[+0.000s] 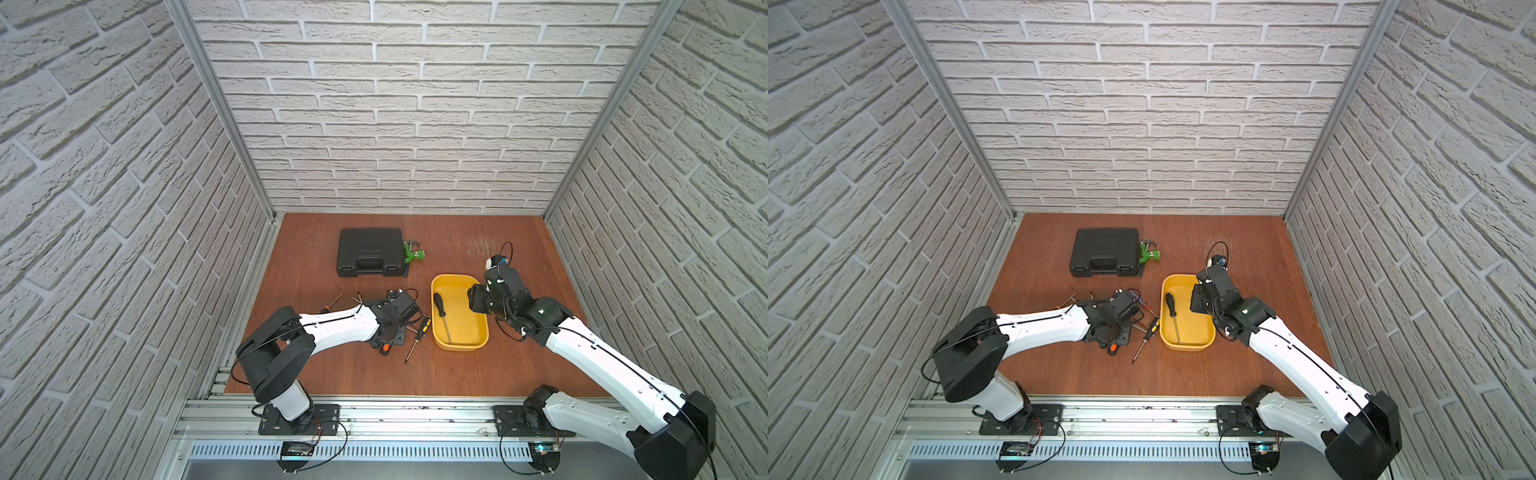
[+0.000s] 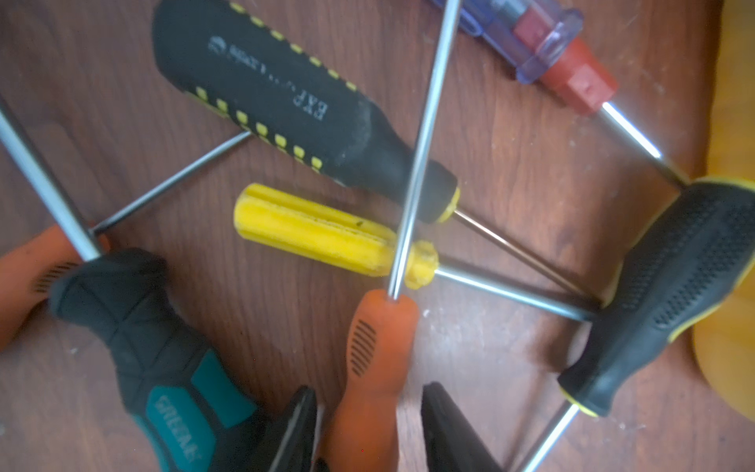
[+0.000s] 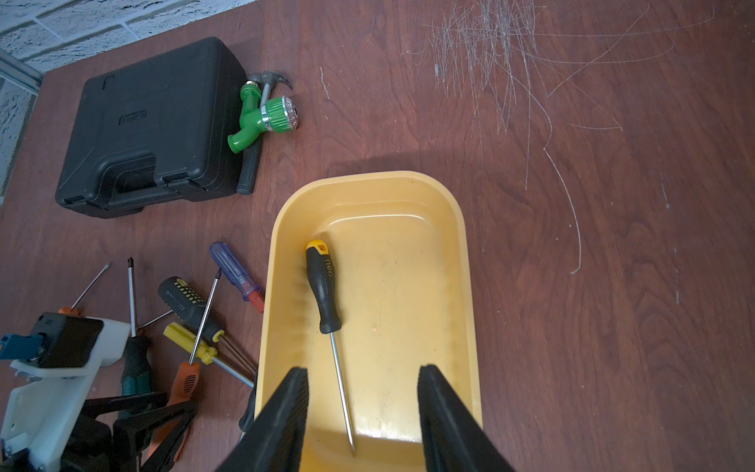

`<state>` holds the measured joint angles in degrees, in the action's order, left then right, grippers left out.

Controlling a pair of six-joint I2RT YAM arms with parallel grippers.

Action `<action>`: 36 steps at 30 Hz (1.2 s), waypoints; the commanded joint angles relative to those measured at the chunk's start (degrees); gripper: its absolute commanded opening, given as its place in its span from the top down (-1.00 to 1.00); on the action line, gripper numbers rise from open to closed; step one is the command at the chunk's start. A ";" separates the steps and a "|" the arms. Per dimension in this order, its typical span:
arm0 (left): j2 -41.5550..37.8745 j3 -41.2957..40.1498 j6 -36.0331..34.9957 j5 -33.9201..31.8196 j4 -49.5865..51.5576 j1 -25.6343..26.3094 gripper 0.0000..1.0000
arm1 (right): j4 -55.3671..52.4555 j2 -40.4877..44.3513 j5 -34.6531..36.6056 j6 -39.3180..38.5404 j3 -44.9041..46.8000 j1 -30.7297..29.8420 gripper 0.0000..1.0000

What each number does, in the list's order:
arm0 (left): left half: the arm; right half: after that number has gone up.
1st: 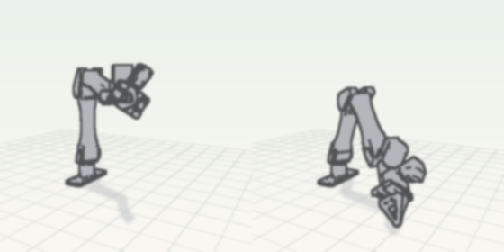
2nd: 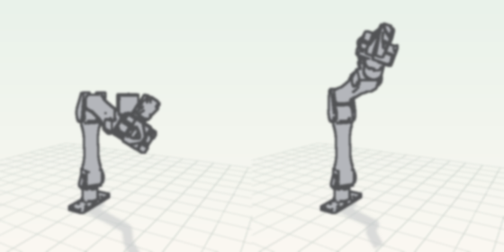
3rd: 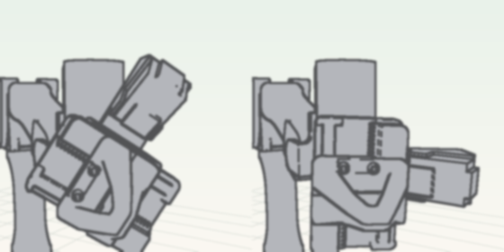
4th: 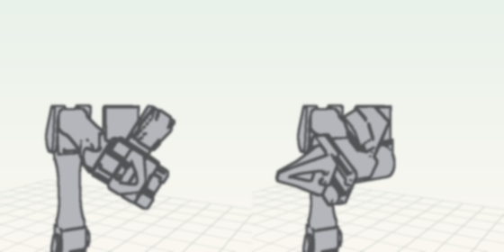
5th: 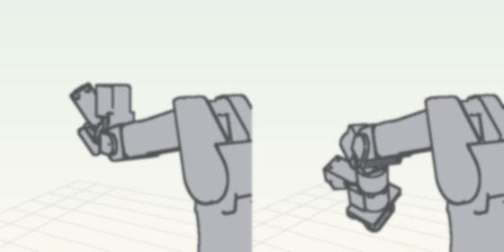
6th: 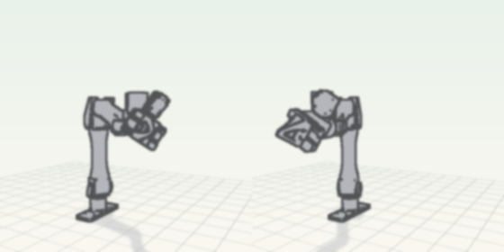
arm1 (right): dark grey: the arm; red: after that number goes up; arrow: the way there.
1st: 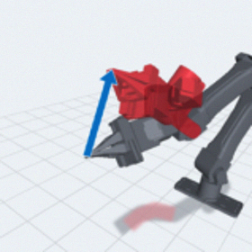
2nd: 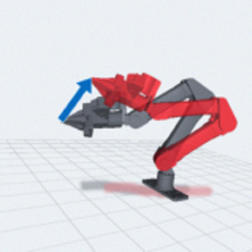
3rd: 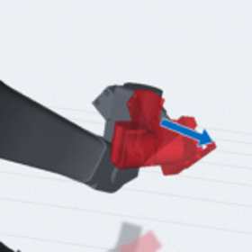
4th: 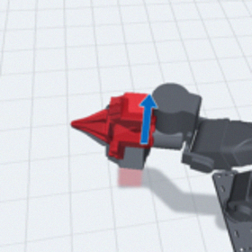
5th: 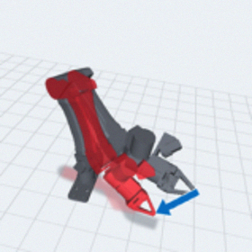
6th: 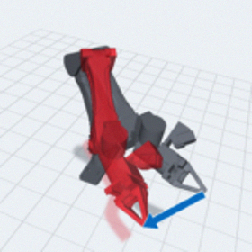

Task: Put the screwdriver on the desktop into the storage box
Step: Pick up the screwdriver from the center of the board.

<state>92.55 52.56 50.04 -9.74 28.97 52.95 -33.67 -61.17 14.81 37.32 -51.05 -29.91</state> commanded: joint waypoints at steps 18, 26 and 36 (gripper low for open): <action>1.30 0.01 1.31 -1.27 1.03 -0.45 0.33 | 0.45 0.70 0.57 0.76 0.42 -0.22 0.02; -0.66 2.45 0.59 -3.91 3.96 0.18 0.54 | 0.54 1.13 0.83 0.71 0.51 -0.23 0.02; -4.99 3.73 1.28 -5.45 5.21 0.27 0.87 | 0.38 1.44 1.72 0.38 0.51 -0.24 0.02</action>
<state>90.13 54.43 51.11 -13.19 32.84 53.01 -33.67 -60.86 15.18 37.32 -51.05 -29.91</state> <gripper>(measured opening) 0.267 0.490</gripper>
